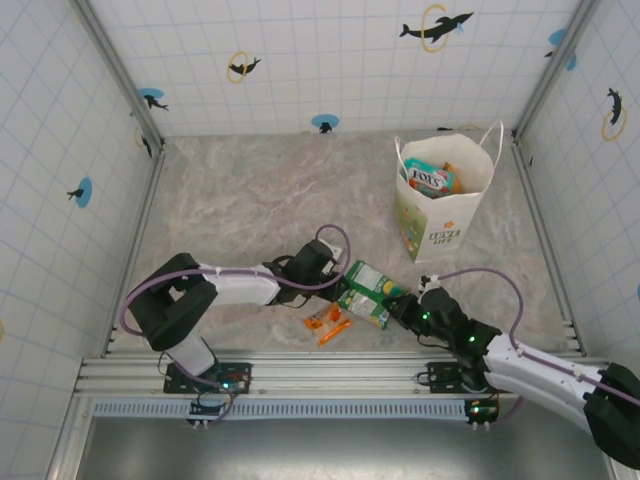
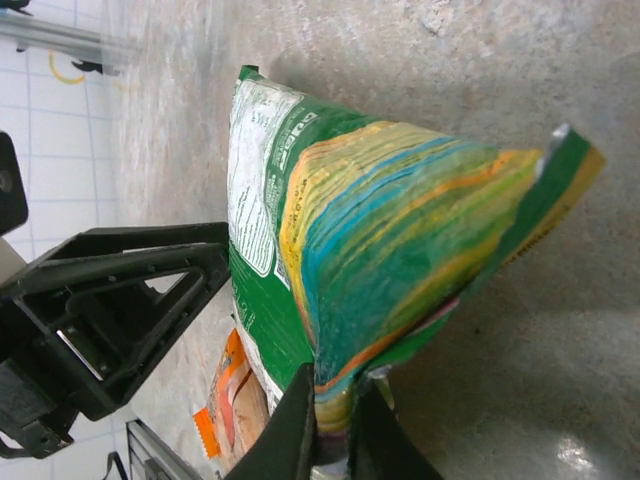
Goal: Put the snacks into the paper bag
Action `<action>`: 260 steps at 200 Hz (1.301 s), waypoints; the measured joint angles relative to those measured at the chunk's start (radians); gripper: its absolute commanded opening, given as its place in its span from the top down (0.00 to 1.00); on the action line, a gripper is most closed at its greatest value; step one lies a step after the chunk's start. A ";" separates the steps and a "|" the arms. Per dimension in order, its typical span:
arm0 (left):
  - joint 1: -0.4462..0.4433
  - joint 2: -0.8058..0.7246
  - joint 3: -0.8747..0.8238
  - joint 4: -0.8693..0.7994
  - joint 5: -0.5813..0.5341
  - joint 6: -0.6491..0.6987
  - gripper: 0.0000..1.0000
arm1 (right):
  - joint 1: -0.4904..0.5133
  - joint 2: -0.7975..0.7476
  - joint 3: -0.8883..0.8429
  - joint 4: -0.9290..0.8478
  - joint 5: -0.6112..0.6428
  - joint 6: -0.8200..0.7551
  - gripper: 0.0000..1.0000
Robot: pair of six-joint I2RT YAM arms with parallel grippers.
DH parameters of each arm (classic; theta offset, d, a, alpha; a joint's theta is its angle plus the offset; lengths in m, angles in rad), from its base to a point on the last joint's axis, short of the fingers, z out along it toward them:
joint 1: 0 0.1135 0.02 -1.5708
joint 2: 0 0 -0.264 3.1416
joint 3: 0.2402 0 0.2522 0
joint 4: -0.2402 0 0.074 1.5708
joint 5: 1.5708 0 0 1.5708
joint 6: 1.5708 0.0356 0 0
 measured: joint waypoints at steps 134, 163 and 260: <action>0.151 -0.310 -0.060 -0.136 -0.155 -0.057 0.28 | 0.000 0.052 0.321 -0.292 0.038 -0.325 1.00; 0.164 -0.335 -0.066 -0.175 -0.205 -0.063 0.23 | -0.002 0.093 0.443 -0.317 0.052 -0.410 1.00; 0.164 -0.336 -0.016 -0.314 -0.311 -0.066 0.16 | -0.023 0.304 0.969 -0.374 0.095 -0.707 1.00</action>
